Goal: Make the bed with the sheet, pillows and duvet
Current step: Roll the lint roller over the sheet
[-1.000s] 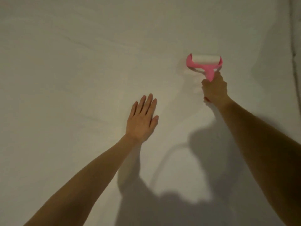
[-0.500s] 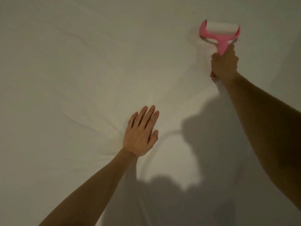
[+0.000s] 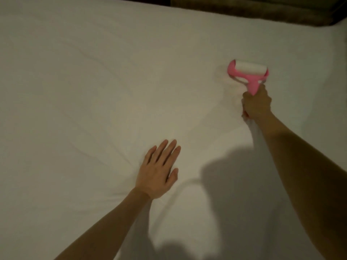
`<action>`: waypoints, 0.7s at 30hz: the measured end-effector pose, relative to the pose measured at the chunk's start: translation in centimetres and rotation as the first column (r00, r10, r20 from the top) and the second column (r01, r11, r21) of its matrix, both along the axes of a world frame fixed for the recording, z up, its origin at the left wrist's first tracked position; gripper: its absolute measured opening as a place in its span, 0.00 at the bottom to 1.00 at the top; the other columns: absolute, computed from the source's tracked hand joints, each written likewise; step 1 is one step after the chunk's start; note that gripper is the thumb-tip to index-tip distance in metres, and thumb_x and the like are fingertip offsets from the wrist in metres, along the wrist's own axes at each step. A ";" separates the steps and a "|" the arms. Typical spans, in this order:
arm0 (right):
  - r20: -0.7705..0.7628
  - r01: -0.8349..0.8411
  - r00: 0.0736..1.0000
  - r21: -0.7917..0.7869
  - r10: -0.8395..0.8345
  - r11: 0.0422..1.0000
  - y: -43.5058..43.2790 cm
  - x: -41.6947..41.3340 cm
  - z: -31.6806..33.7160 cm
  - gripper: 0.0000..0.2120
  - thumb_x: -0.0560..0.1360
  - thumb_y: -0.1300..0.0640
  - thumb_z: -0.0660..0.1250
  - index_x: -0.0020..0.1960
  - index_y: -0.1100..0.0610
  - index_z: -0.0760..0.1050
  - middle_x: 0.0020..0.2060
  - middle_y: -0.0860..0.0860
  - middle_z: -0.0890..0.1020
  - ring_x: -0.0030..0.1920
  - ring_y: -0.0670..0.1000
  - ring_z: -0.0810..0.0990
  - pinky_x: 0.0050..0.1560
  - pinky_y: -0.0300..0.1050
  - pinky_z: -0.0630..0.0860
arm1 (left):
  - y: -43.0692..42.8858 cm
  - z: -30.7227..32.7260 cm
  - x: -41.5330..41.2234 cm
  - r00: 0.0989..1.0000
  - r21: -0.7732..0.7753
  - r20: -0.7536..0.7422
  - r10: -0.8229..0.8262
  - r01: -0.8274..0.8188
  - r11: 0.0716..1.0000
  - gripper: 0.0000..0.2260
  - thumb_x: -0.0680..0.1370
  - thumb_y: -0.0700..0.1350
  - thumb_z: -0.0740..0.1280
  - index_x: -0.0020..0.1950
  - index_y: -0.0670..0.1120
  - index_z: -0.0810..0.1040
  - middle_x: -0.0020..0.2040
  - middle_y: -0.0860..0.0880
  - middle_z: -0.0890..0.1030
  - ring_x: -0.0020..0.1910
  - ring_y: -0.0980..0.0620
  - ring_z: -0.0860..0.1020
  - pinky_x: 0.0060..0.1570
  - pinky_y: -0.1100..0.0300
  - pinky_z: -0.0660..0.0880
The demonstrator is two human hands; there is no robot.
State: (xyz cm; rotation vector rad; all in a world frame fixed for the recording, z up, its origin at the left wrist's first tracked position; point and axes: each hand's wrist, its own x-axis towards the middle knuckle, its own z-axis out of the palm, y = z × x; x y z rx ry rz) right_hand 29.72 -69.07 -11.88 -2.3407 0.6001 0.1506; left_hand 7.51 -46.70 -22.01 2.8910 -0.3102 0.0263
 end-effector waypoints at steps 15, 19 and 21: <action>-0.109 -0.054 0.993 -0.063 0.047 0.997 -3.6 -13.9 -0.6 0.16 0.78 0.57 0.59 0.64 0.62 0.65 0.57 0.61 0.76 0.56 0.62 0.76 0.48 0.47 0.68 | -3.4 3.0 -2.0 0.975 0.037 -0.145 0.166 -0.162 0.986 0.24 0.79 0.48 0.52 0.75 0.45 0.62 0.76 0.48 0.61 0.75 0.46 0.59 0.72 0.48 0.58; -0.126 -0.070 0.990 -0.066 0.061 0.995 -4.4 -18.0 -0.4 0.15 0.78 0.57 0.60 0.63 0.62 0.66 0.54 0.61 0.76 0.54 0.62 0.77 0.50 0.49 0.71 | -5.9 3.5 -6.2 0.977 0.009 -0.188 0.104 -0.105 0.994 0.24 0.79 0.49 0.52 0.75 0.46 0.62 0.76 0.49 0.61 0.75 0.47 0.60 0.71 0.49 0.60; -0.135 -0.070 0.989 -0.065 0.061 0.995 -4.9 -20.1 -0.6 0.15 0.78 0.57 0.60 0.62 0.62 0.66 0.51 0.61 0.76 0.53 0.63 0.77 0.48 0.49 0.70 | -6.5 3.6 -9.1 0.978 0.016 -0.202 0.059 -0.057 0.998 0.24 0.79 0.49 0.53 0.75 0.47 0.63 0.76 0.49 0.62 0.75 0.48 0.60 0.71 0.50 0.60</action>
